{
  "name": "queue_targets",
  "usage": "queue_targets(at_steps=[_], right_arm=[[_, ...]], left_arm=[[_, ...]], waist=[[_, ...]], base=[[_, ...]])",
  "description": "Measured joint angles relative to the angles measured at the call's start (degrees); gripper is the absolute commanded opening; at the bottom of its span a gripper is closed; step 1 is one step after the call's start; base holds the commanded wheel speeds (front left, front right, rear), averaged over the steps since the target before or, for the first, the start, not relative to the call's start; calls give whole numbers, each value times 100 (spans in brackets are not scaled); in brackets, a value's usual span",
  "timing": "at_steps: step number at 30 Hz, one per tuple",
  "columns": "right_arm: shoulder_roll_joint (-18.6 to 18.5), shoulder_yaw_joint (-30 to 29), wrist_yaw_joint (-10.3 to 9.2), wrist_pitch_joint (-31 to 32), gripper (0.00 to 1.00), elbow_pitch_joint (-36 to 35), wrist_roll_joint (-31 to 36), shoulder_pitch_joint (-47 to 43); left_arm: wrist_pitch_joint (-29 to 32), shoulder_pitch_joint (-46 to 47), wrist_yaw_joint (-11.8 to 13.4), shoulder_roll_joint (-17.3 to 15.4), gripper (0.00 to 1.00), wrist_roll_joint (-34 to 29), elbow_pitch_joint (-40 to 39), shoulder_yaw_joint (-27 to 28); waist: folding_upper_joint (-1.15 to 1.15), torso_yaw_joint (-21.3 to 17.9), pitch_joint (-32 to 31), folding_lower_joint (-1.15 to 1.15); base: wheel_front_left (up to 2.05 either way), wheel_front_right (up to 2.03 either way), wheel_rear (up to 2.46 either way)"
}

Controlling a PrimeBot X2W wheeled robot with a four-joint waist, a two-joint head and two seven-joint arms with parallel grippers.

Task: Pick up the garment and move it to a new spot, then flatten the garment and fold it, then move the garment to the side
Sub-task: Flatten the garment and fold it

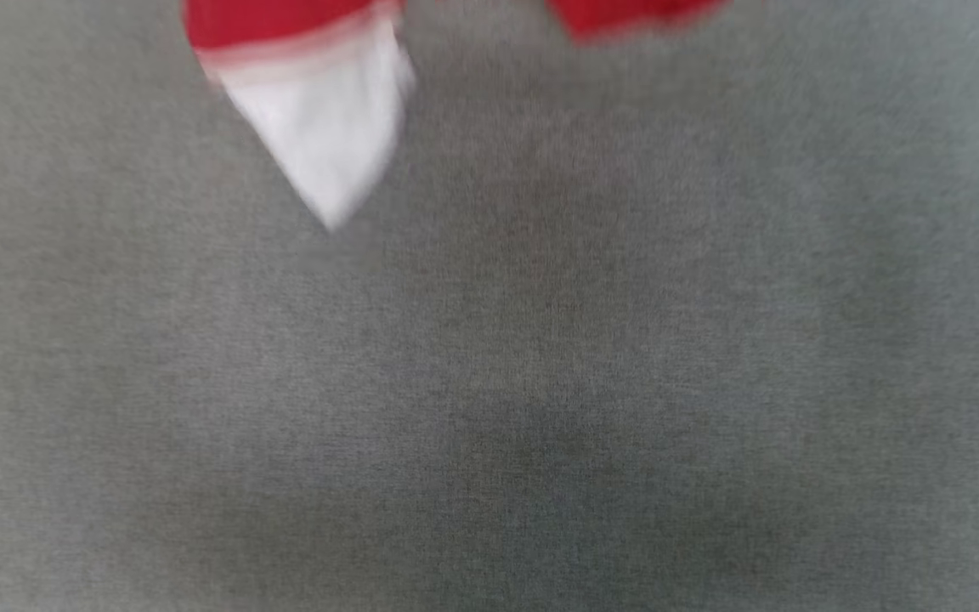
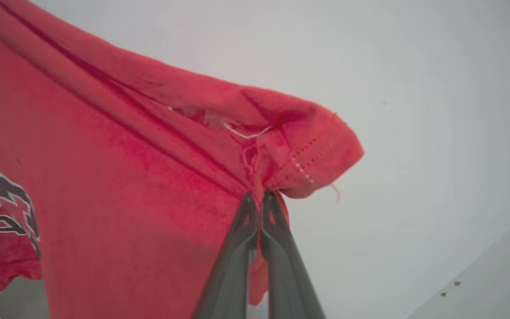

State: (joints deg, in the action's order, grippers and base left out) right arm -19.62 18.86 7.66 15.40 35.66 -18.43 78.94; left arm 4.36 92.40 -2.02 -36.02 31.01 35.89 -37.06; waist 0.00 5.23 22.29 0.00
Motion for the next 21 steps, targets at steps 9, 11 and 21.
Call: queue_targets(at_steps=[9, 11, 21], right_arm=[[570, -886, 1, -1702, 0, 1092, 1561, 594], [634, -860, 1, -1697, 0, 1384, 1685, 522], [826, -359, -1, -1308, 0, 2430, 1182, -657]], left_arm=[[-1870, 703, 5, 221, 0, -490, 620, 100], [-1908, 500, -172, 215, 0, -528, 661, 35], [-1195, -1561, -530, 224, 0, 341, 672, -1003]], waist=[[0, 119, 540, 0], [0, 179, 544, 0], [0, 347, 110, 0]], base=[[0, 0, 0], [0, 0, 0], [0, 0, 0]])
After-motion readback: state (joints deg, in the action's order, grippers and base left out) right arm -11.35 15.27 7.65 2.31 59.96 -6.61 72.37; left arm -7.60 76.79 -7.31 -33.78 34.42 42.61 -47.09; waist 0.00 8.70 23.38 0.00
